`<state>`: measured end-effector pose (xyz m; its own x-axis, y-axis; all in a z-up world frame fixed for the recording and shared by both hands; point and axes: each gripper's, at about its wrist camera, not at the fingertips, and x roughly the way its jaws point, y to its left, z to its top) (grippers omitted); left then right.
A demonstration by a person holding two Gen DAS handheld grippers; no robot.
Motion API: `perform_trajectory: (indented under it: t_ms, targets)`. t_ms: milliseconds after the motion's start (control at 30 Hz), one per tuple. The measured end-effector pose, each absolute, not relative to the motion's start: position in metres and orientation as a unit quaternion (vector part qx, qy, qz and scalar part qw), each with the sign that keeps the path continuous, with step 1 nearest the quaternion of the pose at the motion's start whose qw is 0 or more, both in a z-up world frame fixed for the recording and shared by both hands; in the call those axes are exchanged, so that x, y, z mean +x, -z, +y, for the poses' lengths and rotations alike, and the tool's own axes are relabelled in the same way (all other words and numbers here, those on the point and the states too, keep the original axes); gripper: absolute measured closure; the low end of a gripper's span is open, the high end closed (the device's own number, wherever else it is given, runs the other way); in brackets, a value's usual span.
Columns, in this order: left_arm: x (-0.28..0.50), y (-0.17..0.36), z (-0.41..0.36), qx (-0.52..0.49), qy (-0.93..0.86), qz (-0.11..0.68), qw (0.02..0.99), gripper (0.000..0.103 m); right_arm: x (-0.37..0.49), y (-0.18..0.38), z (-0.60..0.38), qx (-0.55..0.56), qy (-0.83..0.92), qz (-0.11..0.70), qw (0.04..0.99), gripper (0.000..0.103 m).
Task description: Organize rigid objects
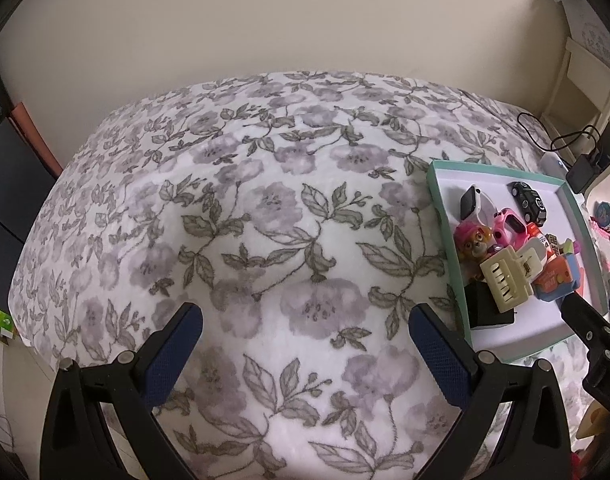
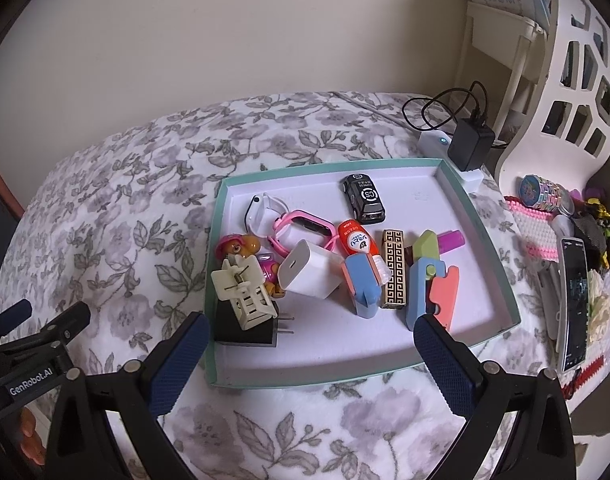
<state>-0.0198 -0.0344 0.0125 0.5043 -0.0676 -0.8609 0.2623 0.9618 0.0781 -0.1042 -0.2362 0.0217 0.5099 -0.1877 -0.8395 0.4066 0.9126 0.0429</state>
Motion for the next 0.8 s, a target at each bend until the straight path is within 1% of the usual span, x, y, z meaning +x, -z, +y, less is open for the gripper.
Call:
perform_trajectory:
  t_ms: [800]
  targets:
    - [-0.0203,-0.0155,-0.0377,0.111,0.085,0.475,0.869,0.0,-0.1032,-0.0209,-0.2375,0.109,0.166,0.466,0.862,0.0]
